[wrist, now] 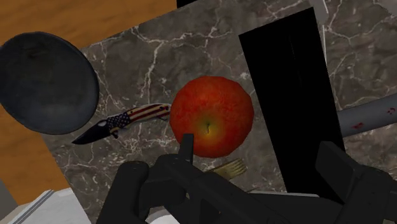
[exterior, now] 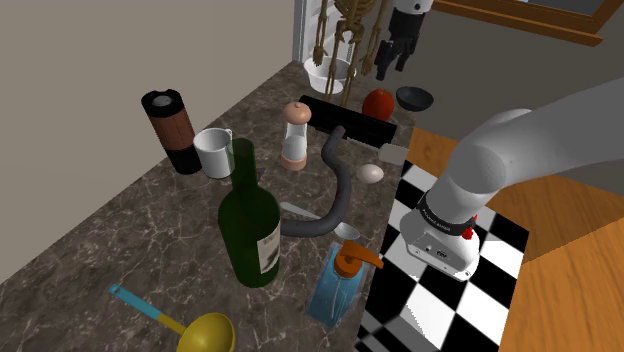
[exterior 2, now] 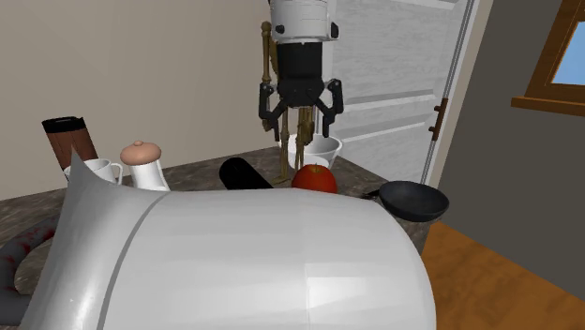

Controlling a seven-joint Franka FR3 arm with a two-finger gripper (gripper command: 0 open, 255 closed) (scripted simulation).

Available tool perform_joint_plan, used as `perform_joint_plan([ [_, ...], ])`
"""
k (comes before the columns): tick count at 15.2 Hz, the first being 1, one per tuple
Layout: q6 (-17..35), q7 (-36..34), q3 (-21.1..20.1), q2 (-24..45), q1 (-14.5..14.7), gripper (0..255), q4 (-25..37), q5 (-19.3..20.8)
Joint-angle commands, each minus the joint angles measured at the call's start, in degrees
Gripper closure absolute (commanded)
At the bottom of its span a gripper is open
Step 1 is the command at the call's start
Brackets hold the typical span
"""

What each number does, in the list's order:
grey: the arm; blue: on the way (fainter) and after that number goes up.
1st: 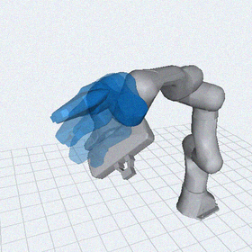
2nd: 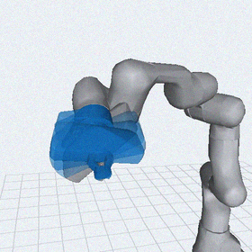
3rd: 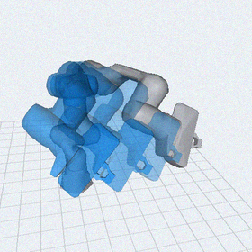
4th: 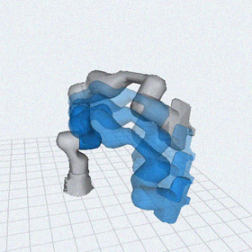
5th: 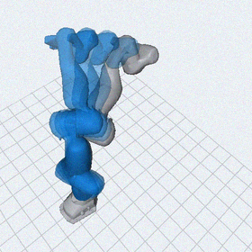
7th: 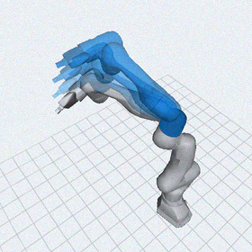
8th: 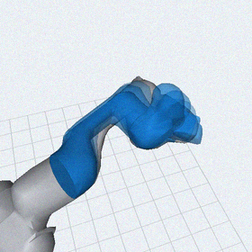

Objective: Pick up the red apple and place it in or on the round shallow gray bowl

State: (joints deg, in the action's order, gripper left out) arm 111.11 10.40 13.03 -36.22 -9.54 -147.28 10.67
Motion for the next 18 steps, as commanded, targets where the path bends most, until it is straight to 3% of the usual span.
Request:
perform_joint_plan([
  [1,3.29,0.96,2.0,2.35,-1.19,0,0.17,1.06],
  [10,11.29,1.27,3.9,5.96,-1.8,0,-3.83,2.09],
  [17,11.29,1.27,3.9,5.98,-1.8,0,-3.81,2.09],
  [18,11.29,1.27,3.9,5.98,-1.8,255,-3.81,2.09],
])
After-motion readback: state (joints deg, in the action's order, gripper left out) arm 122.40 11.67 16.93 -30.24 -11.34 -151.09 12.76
